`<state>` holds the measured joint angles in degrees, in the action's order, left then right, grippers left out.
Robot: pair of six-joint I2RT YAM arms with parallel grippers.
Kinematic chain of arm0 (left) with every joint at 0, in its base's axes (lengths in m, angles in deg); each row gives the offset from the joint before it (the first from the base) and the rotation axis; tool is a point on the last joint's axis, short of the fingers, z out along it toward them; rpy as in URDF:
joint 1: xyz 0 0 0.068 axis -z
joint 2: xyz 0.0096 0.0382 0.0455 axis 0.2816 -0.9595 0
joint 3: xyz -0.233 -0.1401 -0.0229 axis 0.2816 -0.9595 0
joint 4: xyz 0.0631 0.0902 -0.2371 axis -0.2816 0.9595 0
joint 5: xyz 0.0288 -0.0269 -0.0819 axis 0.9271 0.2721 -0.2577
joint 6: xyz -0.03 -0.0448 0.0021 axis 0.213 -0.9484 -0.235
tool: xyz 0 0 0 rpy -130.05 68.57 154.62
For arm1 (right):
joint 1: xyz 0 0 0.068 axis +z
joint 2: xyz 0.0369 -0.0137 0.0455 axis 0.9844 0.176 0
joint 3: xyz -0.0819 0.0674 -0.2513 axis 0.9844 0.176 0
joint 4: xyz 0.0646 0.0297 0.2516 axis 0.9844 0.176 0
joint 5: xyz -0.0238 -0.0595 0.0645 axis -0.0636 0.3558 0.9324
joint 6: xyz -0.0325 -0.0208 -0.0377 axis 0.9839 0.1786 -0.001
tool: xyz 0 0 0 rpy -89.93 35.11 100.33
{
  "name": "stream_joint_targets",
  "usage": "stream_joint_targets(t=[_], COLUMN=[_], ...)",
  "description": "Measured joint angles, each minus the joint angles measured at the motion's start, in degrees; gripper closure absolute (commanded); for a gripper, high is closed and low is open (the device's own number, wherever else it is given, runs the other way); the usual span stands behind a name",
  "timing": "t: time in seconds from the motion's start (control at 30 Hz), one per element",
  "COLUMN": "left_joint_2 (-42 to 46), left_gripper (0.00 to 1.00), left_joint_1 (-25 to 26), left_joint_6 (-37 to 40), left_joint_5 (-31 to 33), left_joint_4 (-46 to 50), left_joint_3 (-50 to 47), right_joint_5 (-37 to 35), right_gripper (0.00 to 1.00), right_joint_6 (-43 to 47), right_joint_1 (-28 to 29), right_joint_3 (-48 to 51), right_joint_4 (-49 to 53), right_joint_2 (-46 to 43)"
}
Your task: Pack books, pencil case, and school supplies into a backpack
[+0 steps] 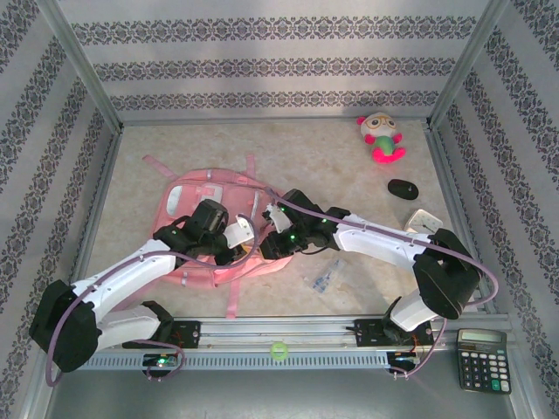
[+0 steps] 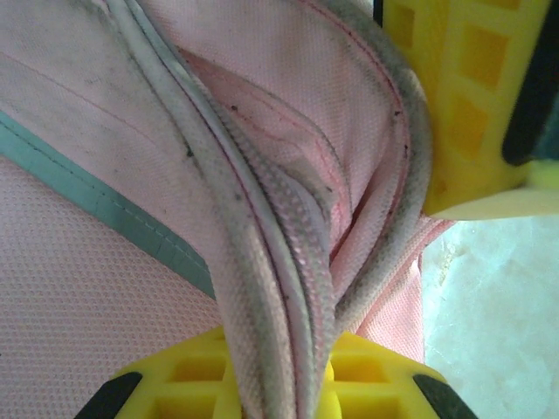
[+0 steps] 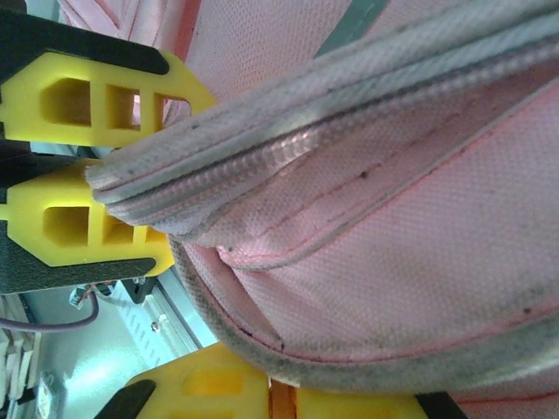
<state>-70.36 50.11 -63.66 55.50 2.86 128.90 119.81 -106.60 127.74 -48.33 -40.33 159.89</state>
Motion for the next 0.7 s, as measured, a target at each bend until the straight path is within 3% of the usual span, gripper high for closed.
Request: stream_joint_targets(t=[0.17,0.53,0.7], left_joint_2=[0.26,0.55,0.68], left_gripper=[1.00,1.00,1.00], left_joint_1=[0.00,0.04,0.98], left_joint_6=[-0.61,-1.42,0.24], left_joint_5=[-0.07,0.42,2.67], left_joint_4=[-0.42,-1.33,-1.73], left_joint_3=[-0.15,-0.79,-0.70], right_joint_5=[-0.44,0.13,0.35], right_gripper=[0.79,1.00,1.00], right_joint_6=[0.24,-0.79,-0.57], right_joint_1=[-0.15,-0.52,-1.95], right_joint_3=[-0.02,0.00,2.08], right_joint_4=[-0.26,-0.55,-1.03], right_joint_2=[0.00,-0.13,-3.91])
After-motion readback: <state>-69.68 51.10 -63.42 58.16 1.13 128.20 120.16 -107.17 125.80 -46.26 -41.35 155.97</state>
